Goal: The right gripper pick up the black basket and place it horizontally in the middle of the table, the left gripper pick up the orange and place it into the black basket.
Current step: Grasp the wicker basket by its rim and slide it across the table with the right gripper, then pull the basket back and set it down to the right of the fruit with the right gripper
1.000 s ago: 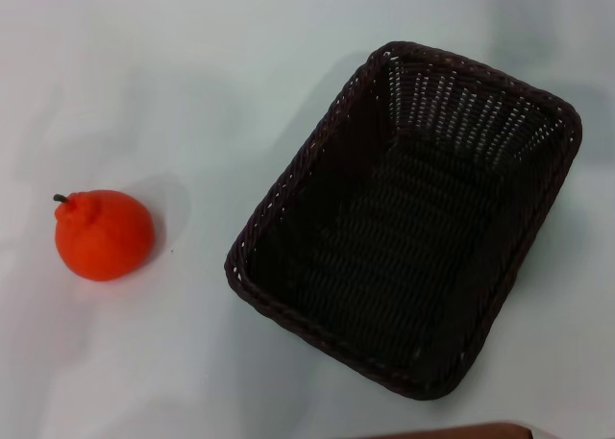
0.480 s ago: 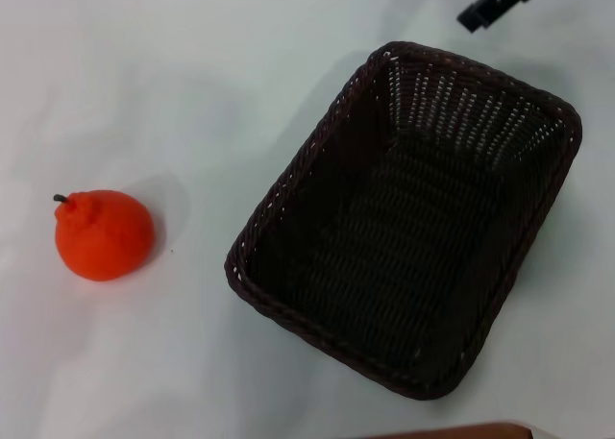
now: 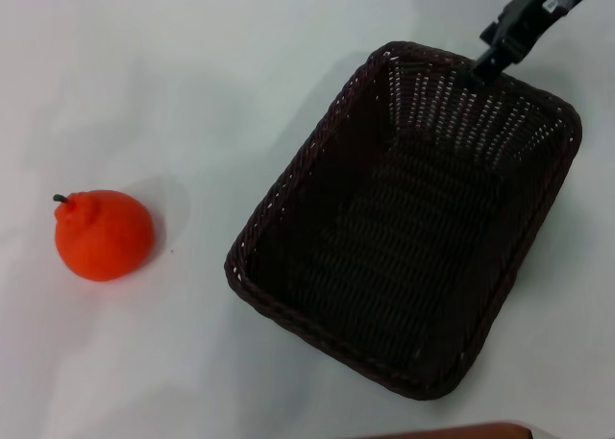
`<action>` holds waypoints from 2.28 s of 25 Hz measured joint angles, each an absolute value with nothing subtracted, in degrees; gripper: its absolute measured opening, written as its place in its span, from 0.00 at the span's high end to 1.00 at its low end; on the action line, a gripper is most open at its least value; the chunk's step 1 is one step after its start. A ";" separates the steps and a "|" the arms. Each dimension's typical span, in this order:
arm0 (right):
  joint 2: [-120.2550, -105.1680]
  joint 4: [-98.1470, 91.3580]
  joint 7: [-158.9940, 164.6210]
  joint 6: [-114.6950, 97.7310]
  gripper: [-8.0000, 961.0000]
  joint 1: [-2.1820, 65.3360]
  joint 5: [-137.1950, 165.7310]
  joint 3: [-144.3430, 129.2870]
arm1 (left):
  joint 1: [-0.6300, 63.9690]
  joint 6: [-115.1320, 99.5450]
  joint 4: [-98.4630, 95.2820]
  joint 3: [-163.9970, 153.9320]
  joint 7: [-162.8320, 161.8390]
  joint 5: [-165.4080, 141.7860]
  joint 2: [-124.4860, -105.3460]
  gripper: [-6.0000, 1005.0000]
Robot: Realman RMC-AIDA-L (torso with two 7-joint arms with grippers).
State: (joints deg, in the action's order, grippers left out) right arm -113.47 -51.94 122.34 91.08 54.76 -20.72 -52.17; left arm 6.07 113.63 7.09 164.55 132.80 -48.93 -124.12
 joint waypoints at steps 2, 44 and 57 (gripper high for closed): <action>-113.59 -49.32 121.50 88.92 0.21 54.76 -20.36 -52.73 | 6.21 113.63 7.01 164.53 132.81 -48.95 -124.12 0.31; -108.83 -33.49 131.63 81.11 0.82 42.99 -43.24 -26.66 | 9.04 109.26 7.59 161.71 132.97 -48.96 -123.79 0.31; -114.36 -31.34 136.98 75.01 0.82 42.66 -43.42 -26.82 | 9.73 106.72 8.95 161.63 132.98 -48.96 -123.75 0.31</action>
